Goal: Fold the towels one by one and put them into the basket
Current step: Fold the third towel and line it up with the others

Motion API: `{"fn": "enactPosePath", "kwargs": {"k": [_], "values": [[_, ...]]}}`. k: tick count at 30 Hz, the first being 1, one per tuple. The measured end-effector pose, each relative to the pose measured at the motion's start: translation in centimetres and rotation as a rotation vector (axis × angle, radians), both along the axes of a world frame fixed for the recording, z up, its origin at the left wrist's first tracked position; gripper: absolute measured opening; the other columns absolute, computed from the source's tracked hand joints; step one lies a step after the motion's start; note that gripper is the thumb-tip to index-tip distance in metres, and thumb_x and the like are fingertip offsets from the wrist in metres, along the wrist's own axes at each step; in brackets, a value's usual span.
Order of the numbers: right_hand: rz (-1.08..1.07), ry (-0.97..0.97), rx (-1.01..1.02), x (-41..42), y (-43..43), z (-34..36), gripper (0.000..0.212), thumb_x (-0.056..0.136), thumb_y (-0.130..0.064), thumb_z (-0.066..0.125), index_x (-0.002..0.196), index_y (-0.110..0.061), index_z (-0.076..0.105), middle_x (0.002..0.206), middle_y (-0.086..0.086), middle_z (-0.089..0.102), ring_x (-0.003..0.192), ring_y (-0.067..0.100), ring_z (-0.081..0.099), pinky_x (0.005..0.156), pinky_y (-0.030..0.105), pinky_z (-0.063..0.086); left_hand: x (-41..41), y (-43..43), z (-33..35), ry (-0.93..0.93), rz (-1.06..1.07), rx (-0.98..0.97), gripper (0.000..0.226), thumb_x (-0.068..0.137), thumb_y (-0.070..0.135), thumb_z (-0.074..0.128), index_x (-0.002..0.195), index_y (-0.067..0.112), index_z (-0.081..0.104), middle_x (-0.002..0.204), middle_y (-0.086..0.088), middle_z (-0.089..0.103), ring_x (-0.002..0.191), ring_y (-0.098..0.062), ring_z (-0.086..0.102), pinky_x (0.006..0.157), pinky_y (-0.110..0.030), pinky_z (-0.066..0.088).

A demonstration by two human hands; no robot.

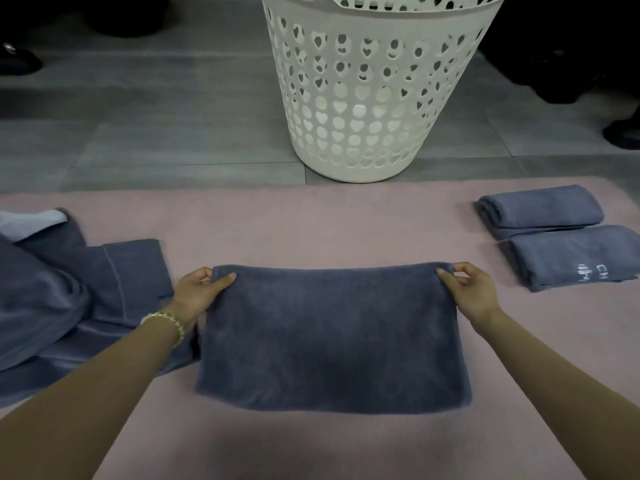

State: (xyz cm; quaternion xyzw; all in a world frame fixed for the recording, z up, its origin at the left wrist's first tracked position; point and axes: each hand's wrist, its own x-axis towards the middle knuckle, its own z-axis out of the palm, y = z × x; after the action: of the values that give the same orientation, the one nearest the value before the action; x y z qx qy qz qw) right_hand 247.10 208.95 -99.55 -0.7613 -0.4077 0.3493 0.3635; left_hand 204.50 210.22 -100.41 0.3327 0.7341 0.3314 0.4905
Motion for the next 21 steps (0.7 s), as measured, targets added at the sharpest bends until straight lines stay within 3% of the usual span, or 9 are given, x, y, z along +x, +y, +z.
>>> {"fn": "enactPosePath", "kwargs": {"k": [4, 7, 11, 16, 21], "values": [[-0.030, -0.045, -0.147, -0.6, 1.6, -2.1, 0.017, 0.086, -0.016, 0.067, 0.091, -0.005, 0.055, 0.087, 0.013, 0.058, 0.082, 0.024, 0.051, 0.072, 0.025, 0.043, 0.6, 0.9, -1.9, 0.157, -0.045, -0.036, 0.023, 0.089, 0.023, 0.064, 0.069, 0.016, 0.054, 0.078, -0.007, 0.056, 0.078, -0.019, 0.050, 0.064, -0.025, 0.042], [-0.039, -0.024, -0.262, -0.8, 0.7, -2.7, 0.031, 0.084, -0.019, 0.071, 0.103, 0.000, 0.056, 0.099, 0.012, 0.057, 0.091, 0.025, 0.052, 0.088, 0.035, 0.046, 0.5, 0.2, -2.4, 0.176, -0.095, -0.043, 0.024, 0.091, 0.029, 0.060, 0.081, 0.007, 0.060, 0.084, -0.009, 0.058, 0.081, -0.019, 0.051, 0.061, -0.023, 0.039], [0.055, -0.071, -0.317, -1.1, -2.8, -1.8, 0.038, 0.084, -0.025, 0.070, 0.106, 0.003, 0.058, 0.102, 0.015, 0.062, 0.089, 0.027, 0.055, 0.082, 0.035, 0.046, -0.1, -2.8, -2.0, 0.196, -0.122, -0.083, 0.036, 0.087, 0.036, 0.064, 0.093, 0.000, 0.064, 0.086, -0.009, 0.068, 0.080, -0.023, 0.062, 0.074, -0.032, 0.050], [0.138, -0.070, -0.428, -0.8, -9.1, -1.0, 0.045, 0.086, -0.032, 0.067, 0.099, 0.010, 0.065, 0.092, 0.021, 0.067, 0.095, 0.038, 0.061, 0.085, 0.043, 0.048, -0.8, -7.8, -1.5, 0.125, -0.243, -0.197, 0.035, 0.084, 0.041, 0.065, 0.089, 0.007, 0.071, 0.086, -0.003, 0.072, 0.081, -0.017, 0.067, 0.072, -0.026, 0.050], [0.153, 0.085, -0.466, -0.3, -12.2, -0.6, 0.025, 0.086, -0.026, 0.068, 0.083, -0.001, 0.071, 0.083, 0.008, 0.071, 0.076, 0.020, 0.064, 0.064, 0.023, 0.049, -1.6, -10.2, -0.4, -0.016, -0.419, -0.245, 0.016, 0.088, 0.029, 0.063, 0.096, 0.017, 0.069, 0.098, 0.005, 0.071, 0.088, -0.008, 0.066, 0.080, -0.018, 0.047]]}}
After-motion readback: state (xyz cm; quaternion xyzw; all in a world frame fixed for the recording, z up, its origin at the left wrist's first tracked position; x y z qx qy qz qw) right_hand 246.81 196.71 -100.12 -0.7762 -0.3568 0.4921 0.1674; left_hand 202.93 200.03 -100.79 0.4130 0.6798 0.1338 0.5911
